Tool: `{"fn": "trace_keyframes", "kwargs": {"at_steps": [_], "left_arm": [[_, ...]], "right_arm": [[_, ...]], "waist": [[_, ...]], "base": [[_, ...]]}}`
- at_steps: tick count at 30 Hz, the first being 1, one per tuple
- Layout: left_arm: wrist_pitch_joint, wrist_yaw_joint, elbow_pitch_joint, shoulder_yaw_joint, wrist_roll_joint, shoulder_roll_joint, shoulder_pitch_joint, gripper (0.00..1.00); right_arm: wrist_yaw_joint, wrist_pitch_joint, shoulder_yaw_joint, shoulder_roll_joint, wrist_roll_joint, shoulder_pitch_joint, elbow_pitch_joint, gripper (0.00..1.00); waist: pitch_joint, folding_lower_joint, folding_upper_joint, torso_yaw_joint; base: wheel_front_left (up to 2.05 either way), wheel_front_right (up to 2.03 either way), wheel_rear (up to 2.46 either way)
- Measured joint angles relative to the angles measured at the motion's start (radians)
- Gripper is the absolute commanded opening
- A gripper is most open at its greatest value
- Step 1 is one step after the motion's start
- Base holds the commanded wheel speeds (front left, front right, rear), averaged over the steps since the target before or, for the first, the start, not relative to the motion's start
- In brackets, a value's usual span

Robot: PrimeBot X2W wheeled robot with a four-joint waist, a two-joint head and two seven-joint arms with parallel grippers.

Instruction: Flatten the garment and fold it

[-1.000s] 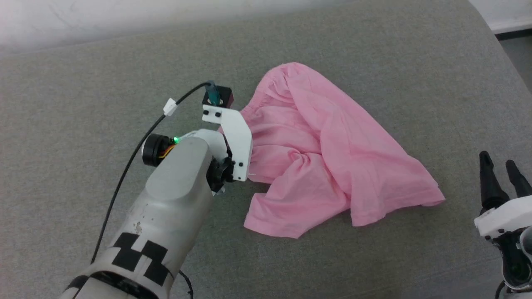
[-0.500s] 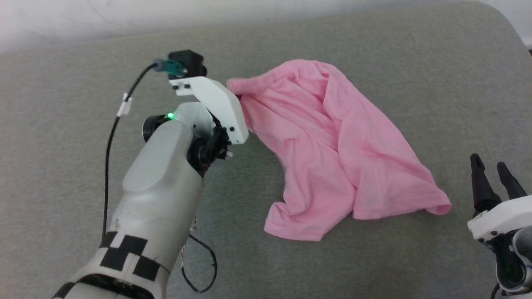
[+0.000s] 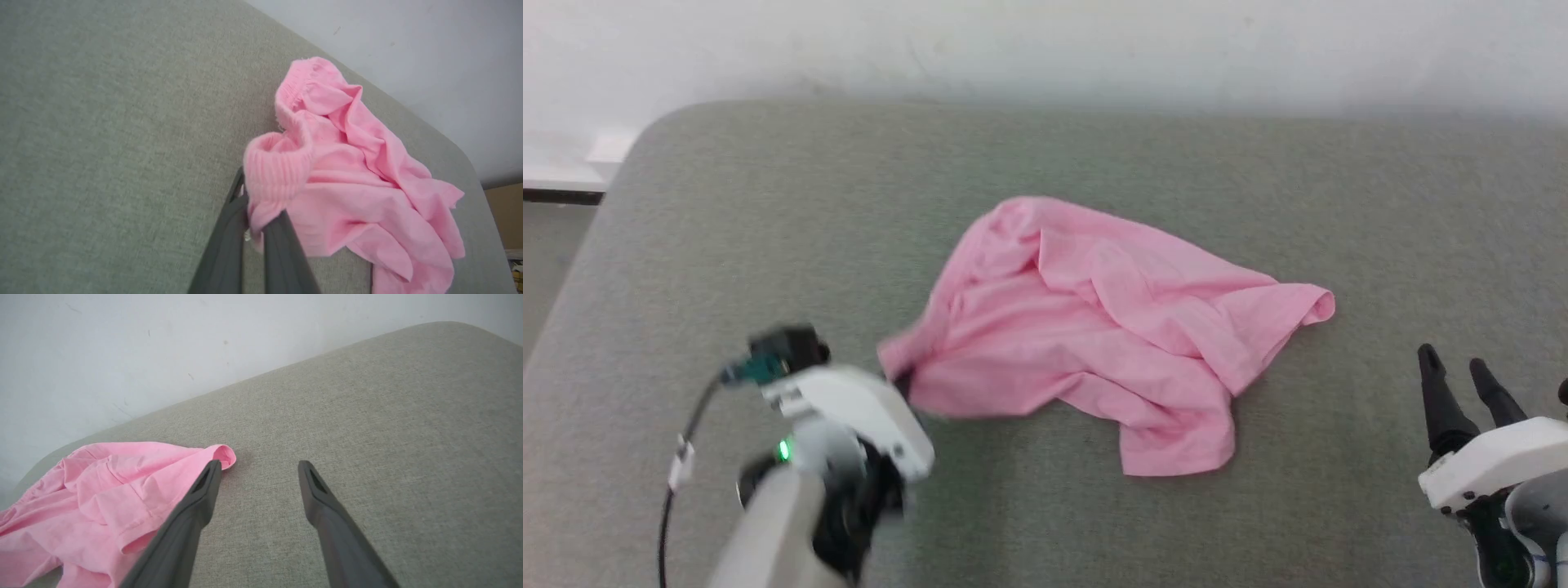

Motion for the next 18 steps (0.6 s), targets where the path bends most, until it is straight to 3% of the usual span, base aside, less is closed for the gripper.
{"fn": "trace_keyframes", "kwargs": {"at_steps": [4,9,10,11,18], "left_arm": [[0.072,0.045,-0.084,-0.043,-0.016,-0.008,0.187,0.00],[0.129,0.068,-0.120,-0.079,-0.046,-0.033,0.313,0.00],[0.128,0.076,-0.131,-0.076,-0.050,-0.033,0.322,0.31],[0.123,0.083,-0.143,-0.068,-0.052,-0.032,0.324,1.00],[-0.037,0.082,-0.294,0.025,0.015,0.037,0.239,1.00]], "right_arm": [[0.000,0.000,0.033,0.000,0.000,-0.001,0.004,1.00],[0.000,0.000,0.065,0.001,0.002,-0.004,0.020,1.00],[0.000,-0.001,0.071,0.001,0.002,-0.004,0.023,1.00],[0.000,-0.001,0.077,0.001,0.003,-0.004,0.025,1.00],[0.000,0.008,0.091,0.000,0.003,0.004,0.032,1.00]], "waist": [[-0.022,0.0000,0.0001,0.054],[-0.049,-0.0001,0.0001,0.082],[-0.053,-0.0001,0.0000,0.081],[-0.056,-0.0001,0.0000,0.079],[-0.065,0.0000,0.0000,0.057]], "base": [[0.00,0.00,0.00],[0.00,0.00,0.00],[0.00,0.00,0.00],[0.00,0.00,0.00],[0.00,0.00,0.00]]}}
